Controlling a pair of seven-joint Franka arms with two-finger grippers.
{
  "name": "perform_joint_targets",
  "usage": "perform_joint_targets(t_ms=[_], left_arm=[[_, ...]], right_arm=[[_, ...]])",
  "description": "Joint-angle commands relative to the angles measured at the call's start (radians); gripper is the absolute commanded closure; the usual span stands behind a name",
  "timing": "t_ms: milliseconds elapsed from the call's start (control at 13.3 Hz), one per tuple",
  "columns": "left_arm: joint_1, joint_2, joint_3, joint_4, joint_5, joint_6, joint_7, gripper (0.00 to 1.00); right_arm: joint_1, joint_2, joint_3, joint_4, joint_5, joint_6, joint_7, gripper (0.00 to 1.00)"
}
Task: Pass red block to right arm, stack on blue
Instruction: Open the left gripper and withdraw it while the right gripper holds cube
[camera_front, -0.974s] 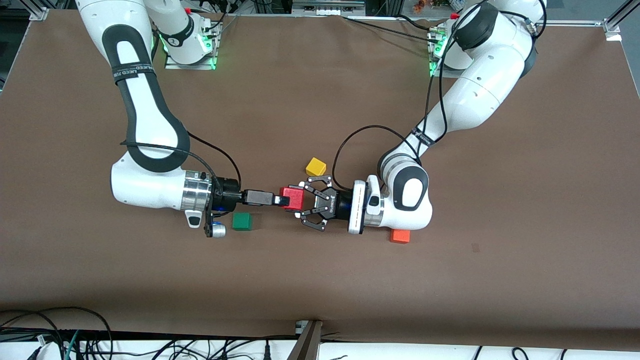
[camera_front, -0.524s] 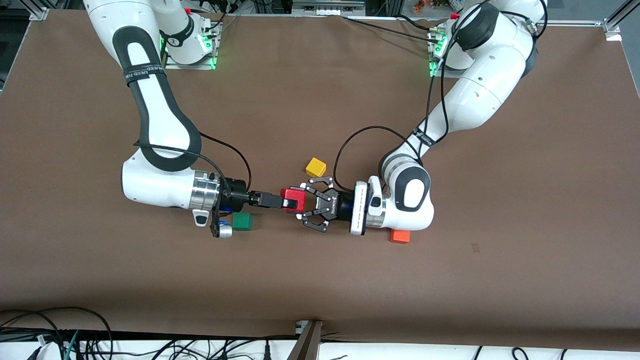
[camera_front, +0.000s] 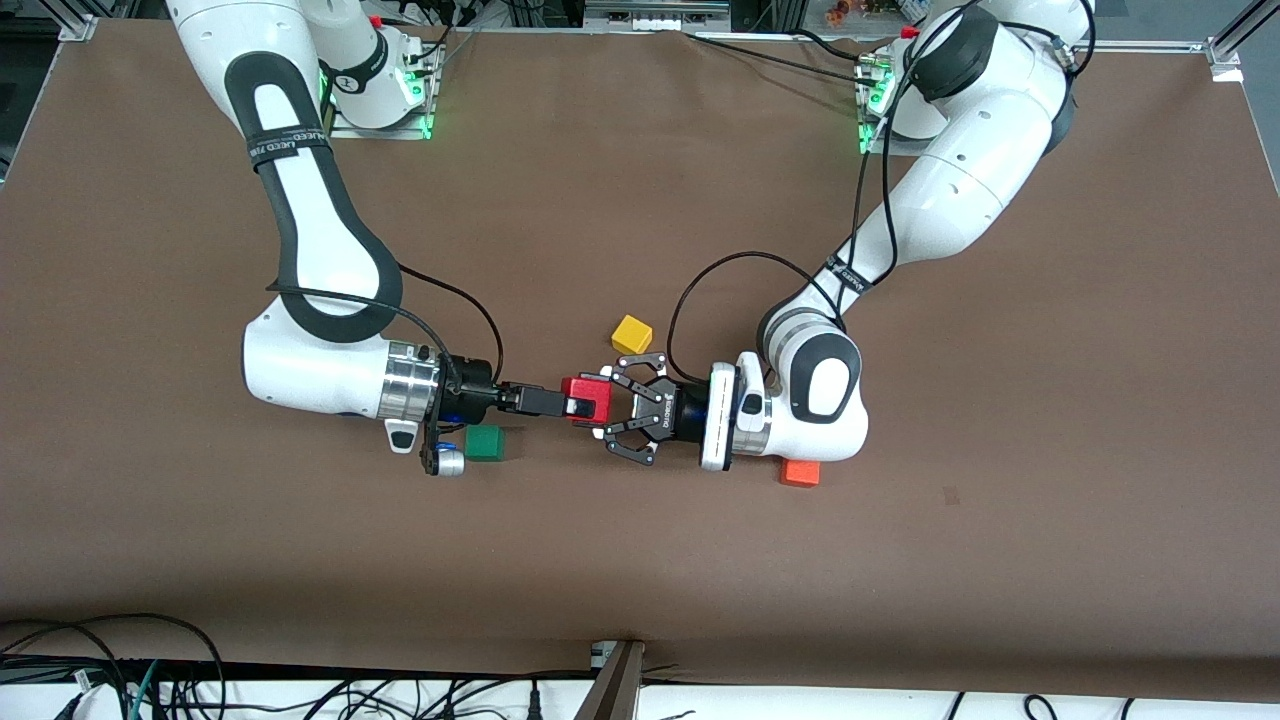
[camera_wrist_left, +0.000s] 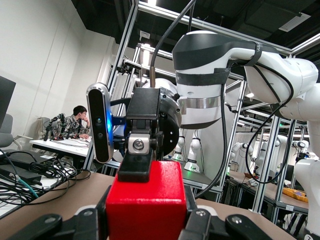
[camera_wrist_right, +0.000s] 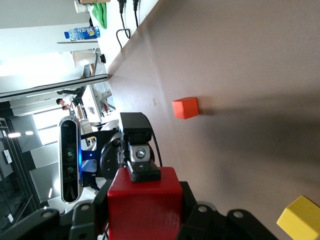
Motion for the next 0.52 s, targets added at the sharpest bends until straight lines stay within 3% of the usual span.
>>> perform_joint_targets(t_ms=[0, 150, 300, 449], left_arm=[[0.042, -0.022, -0.009, -0.009, -0.05, -0.005, -0.001, 0.01], [0.074, -0.042, -0.012, -0.014, -0.044, -0.028, -0.011, 0.0], [0.123, -0.067, -0.008, -0.051, -0.034, -0.102, -0.027, 0.0], [0.199, -0.09, -0.003, -0.091, 0.058, -0.156, -0.03, 0.0]], right_arm=[[-0.007, -0.001, -0.015, 0.014, 0.009, 0.01, 0.009, 1.0], [-0.008, -0.001, -0.028, 0.015, -0.005, 0.008, 0.007, 1.0], [-0.008, -0.004, -0.07, 0.041, -0.108, -0.007, 0.007, 1.0], [-0.014, -0.012, -0.09, 0.043, -0.246, -0.005, 0.007, 1.0]])
